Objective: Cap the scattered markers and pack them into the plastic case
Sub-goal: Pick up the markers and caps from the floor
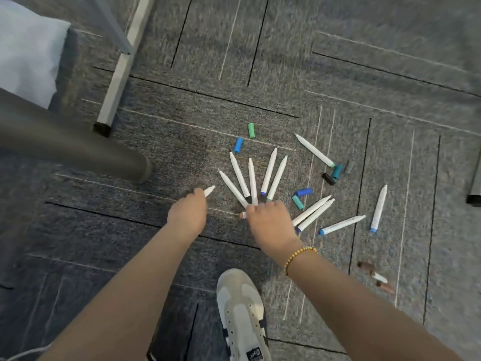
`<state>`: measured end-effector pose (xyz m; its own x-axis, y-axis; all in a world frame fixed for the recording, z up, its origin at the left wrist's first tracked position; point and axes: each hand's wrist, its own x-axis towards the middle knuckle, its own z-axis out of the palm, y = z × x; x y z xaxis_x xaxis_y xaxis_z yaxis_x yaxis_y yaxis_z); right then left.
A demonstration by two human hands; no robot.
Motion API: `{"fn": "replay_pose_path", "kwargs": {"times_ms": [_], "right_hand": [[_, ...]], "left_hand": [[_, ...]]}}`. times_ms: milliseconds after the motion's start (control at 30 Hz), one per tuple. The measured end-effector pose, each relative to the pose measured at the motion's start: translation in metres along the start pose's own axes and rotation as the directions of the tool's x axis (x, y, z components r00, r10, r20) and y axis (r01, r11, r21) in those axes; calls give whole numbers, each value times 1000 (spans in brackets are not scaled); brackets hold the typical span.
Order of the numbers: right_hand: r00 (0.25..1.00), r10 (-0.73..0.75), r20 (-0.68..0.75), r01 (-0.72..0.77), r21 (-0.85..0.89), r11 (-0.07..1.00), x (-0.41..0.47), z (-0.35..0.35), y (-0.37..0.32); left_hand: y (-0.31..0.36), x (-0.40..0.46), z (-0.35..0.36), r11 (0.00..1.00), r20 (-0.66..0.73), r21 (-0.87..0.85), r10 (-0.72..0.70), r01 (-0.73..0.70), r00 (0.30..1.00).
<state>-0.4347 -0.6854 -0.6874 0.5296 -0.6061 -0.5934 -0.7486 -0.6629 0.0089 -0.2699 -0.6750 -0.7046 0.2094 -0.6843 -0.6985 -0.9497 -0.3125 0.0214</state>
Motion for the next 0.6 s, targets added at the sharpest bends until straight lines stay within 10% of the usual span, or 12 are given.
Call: {"fn": "replay_pose_path", "kwargs": {"times_ms": [167, 300, 600], "right_hand": [[969, 146, -197, -130, 94, 987, 1, -26, 33], [950, 292, -106, -273, 162, 948, 13, -20, 56], [937, 349, -21, -323, 330, 887, 20, 3, 61]], "left_hand": [[25, 12, -21, 722, 43, -660, -241, 209, 969], [50, 23, -19, 457, 197, -829, -299, 322, 934], [79, 34, 2, 563, 105, -772, -345, 296, 933]]}}
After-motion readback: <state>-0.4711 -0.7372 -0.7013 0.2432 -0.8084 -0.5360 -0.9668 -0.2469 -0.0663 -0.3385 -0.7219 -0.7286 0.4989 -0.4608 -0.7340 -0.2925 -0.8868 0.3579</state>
